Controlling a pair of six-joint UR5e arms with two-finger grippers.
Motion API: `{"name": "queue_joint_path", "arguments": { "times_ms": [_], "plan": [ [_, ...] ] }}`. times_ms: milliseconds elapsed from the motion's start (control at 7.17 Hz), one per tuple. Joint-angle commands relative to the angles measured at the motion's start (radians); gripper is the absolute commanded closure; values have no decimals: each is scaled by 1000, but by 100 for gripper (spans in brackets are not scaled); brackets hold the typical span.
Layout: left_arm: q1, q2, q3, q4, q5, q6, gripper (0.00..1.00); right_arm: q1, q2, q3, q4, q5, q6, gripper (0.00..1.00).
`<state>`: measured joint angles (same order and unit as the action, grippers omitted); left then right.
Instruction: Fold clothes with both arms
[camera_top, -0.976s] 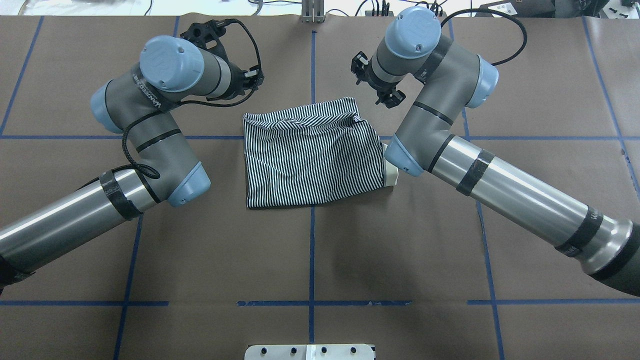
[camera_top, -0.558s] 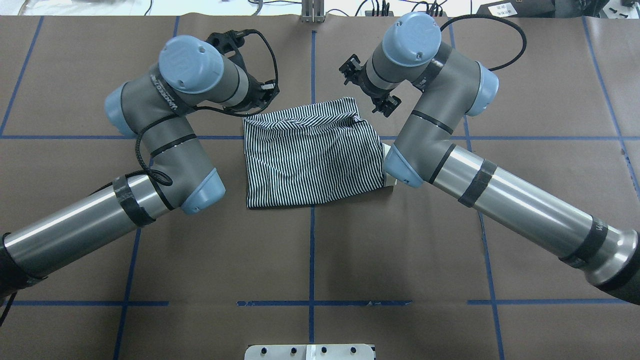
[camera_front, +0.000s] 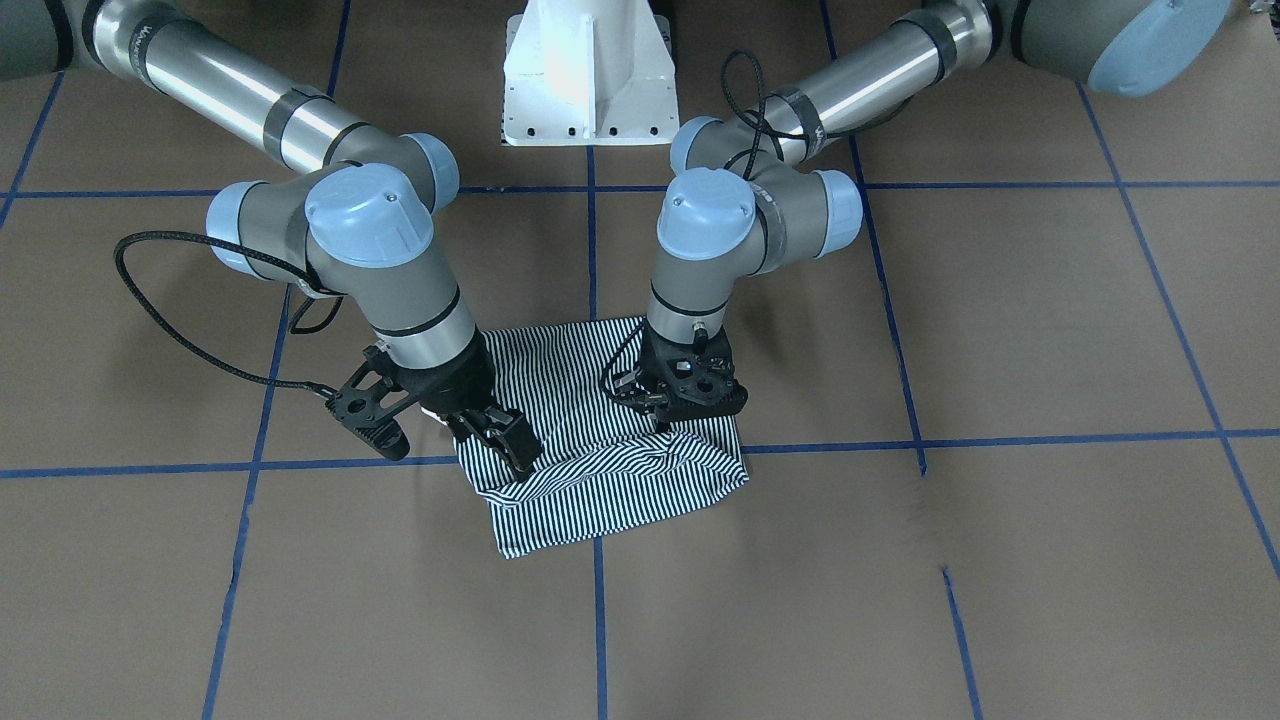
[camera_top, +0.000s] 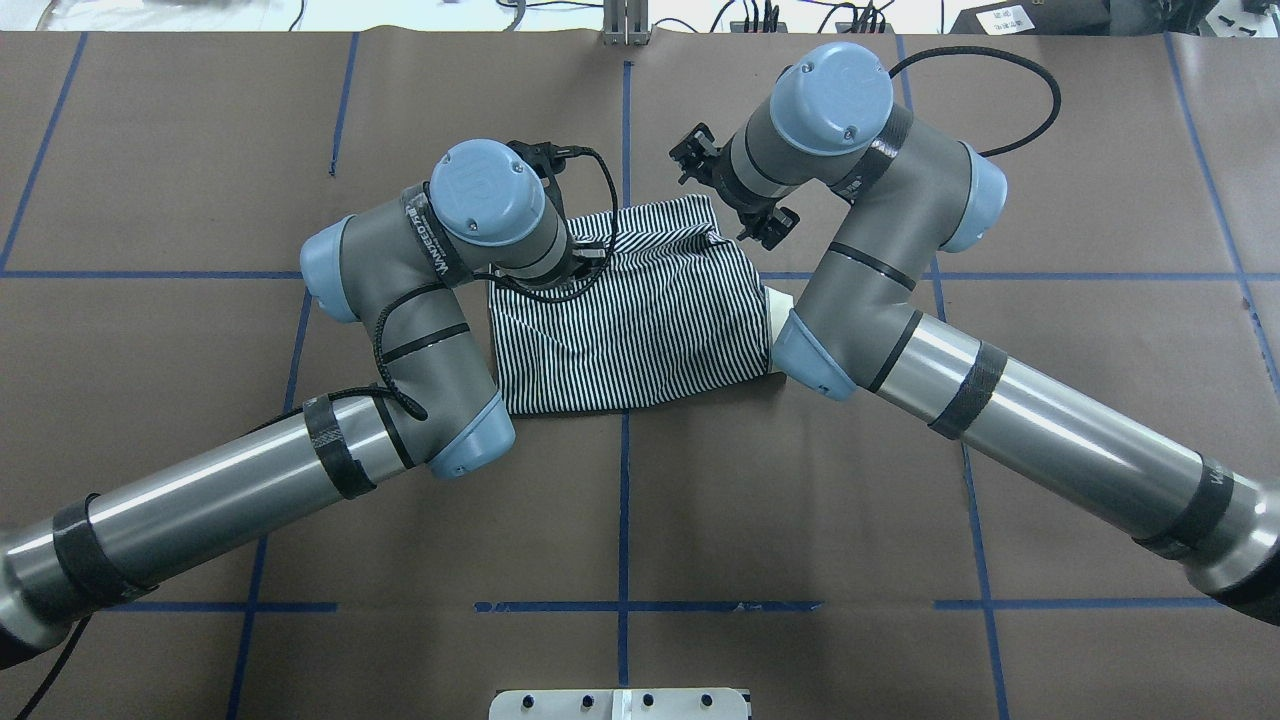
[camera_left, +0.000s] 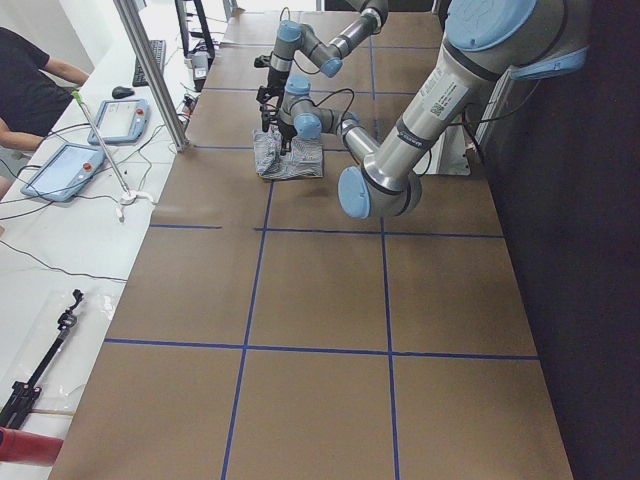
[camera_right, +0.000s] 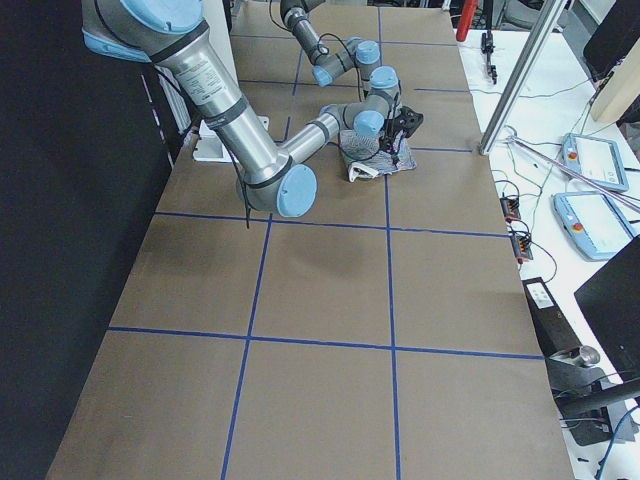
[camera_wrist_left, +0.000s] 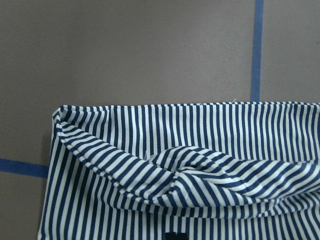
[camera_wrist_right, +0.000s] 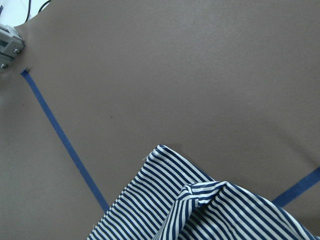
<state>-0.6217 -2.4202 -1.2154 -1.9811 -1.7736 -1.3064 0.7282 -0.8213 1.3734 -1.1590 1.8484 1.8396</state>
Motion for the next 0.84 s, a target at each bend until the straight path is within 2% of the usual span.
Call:
{"name": "queue_joint_path", "arguments": {
  "times_ms": [0, 139, 418, 558, 697],
  "plan": [
    [-77, -81, 211, -164, 3, 60, 100, -3, -12, 3, 4, 0, 0, 0],
    [-125, -112, 291, -238, 2, 81, 100, -3, -15, 3, 5, -2, 0, 0],
    [-189, -109, 263, -251, -33, 113, 100, -7, -12, 3, 5, -2, -2, 0],
    [-235, -39, 181, -254, -125, 121, 100, 8, -22, 3, 1, 0, -16, 0],
    [-303, 98, 36, -251, -209, 230, 100, 67, -68, 3, 1, 20, -124, 0]
  ]
}}
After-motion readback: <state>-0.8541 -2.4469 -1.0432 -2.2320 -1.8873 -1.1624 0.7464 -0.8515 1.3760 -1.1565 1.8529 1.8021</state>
